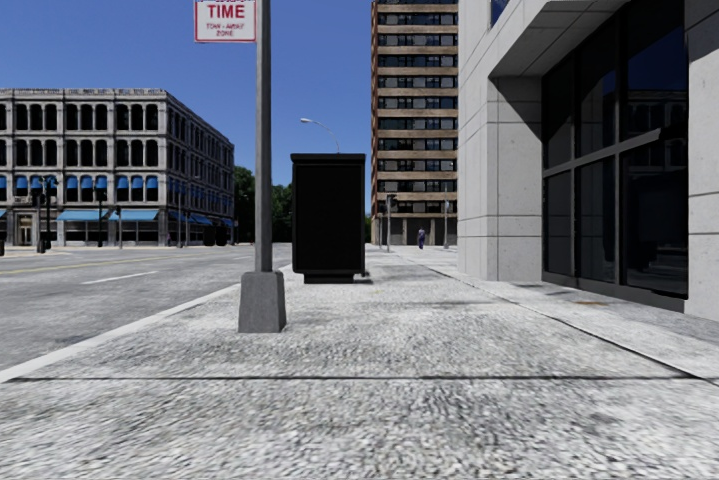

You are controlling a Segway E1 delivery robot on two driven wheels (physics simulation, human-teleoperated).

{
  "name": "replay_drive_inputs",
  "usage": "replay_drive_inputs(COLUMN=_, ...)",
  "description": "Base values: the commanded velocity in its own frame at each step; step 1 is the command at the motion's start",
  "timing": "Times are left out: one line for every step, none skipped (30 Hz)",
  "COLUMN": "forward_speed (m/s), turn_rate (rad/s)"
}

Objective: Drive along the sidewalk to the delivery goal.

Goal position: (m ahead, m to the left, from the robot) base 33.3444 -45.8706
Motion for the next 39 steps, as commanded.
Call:
replay_drive_inputs(forward_speed=2.00, turn_rate=-0.41)
replay_drive_inputs(forward_speed=2.00, turn_rate=-0.41)
replay_drive_inputs(forward_speed=2.00, turn_rate=-0.41)
replay_drive_inputs(forward_speed=2.00, turn_rate=-0.41)
replay_drive_inputs(forward_speed=2.00, turn_rate=-0.41)
replay_drive_inputs(forward_speed=2.00, turn_rate=-0.41)
replay_drive_inputs(forward_speed=2.00, turn_rate=-0.42)
replay_drive_inputs(forward_speed=2.00, turn_rate=-0.42)
replay_drive_inputs(forward_speed=2.00, turn_rate=-0.42)
replay_drive_inputs(forward_speed=2.00, turn_rate=-0.40)
replay_drive_inputs(forward_speed=2.00, turn_rate=-0.39)
replay_drive_inputs(forward_speed=2.00, turn_rate=-0.38)
replay_drive_inputs(forward_speed=2.00, turn_rate=-0.38)
replay_drive_inputs(forward_speed=2.00, turn_rate=-0.37)
replay_drive_inputs(forward_speed=2.00, turn_rate=-0.37)
replay_drive_inputs(forward_speed=2.00, turn_rate=-0.37)
replay_drive_inputs(forward_speed=2.00, turn_rate=-0.36)
replay_drive_inputs(forward_speed=2.00, turn_rate=-0.19)
replay_drive_inputs(forward_speed=2.00, turn_rate=0.00)
replay_drive_inputs(forward_speed=2.00, turn_rate=0.00)
replay_drive_inputs(forward_speed=2.00, turn_rate=0.00)
replay_drive_inputs(forward_speed=2.00, turn_rate=0.00)
replay_drive_inputs(forward_speed=2.00, turn_rate=0.00)
replay_drive_inputs(forward_speed=2.00, turn_rate=0.00)
replay_drive_inputs(forward_speed=2.00, turn_rate=0.00)
replay_drive_inputs(forward_speed=2.00, turn_rate=0.00)
replay_drive_inputs(forward_speed=2.00, turn_rate=0.00)
replay_drive_inputs(forward_speed=2.00, turn_rate=0.00)
replay_drive_inputs(forward_speed=2.00, turn_rate=0.00)
replay_drive_inputs(forward_speed=2.00, turn_rate=0.00)
replay_drive_inputs(forward_speed=2.00, turn_rate=0.00)
replay_drive_inputs(forward_speed=2.00, turn_rate=0.00)
replay_drive_inputs(forward_speed=2.00, turn_rate=0.00)
replay_drive_inputs(forward_speed=2.00, turn_rate=0.00)
replay_drive_inputs(forward_speed=2.00, turn_rate=0.00)
replay_drive_inputs(forward_speed=2.00, turn_rate=0.00)
replay_drive_inputs(forward_speed=2.00, turn_rate=0.00)
replay_drive_inputs(forward_speed=2.00, turn_rate=0.00)
replay_drive_inputs(forward_speed=2.00, turn_rate=0.00)
